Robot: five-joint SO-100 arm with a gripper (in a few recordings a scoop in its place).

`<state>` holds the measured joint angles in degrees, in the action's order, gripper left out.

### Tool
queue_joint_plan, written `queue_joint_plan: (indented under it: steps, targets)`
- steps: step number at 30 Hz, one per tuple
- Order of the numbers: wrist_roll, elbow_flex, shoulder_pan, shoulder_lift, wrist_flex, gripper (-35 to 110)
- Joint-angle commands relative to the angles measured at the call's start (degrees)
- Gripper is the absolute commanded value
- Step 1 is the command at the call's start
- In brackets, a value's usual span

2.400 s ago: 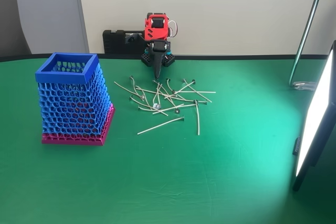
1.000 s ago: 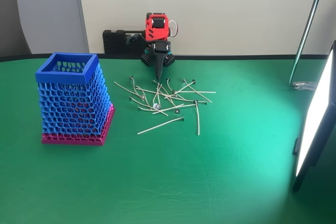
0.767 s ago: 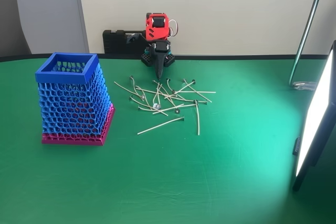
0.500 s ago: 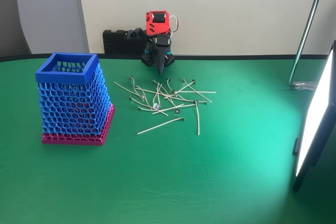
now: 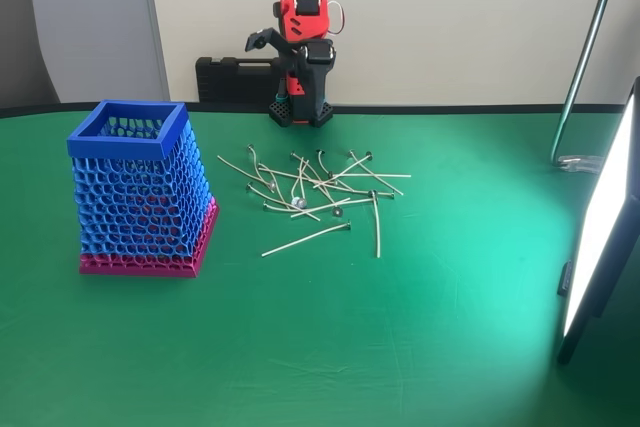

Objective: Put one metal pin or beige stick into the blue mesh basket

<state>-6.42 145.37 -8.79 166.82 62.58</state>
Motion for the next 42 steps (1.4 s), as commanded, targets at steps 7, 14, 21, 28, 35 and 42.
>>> queue_joint_plan:
  steps: [7,14,21,28,35,42]
  targets:
    - [-0.5,-7.7,0.4,-7.0,-0.4,0]
    - [-1.3,-13.8,2.1,-11.2,-0.4,0]
    - [-1.1,-23.6,8.2,-23.0,6.5,0]
    - [-1.5,-22.7,15.4,-26.3,4.4,1]
    - [-2.4,-21.5,22.8,-32.7,-1.6,1]
    - [-3.6,-20.7,24.8,-37.9,-6.6,1]
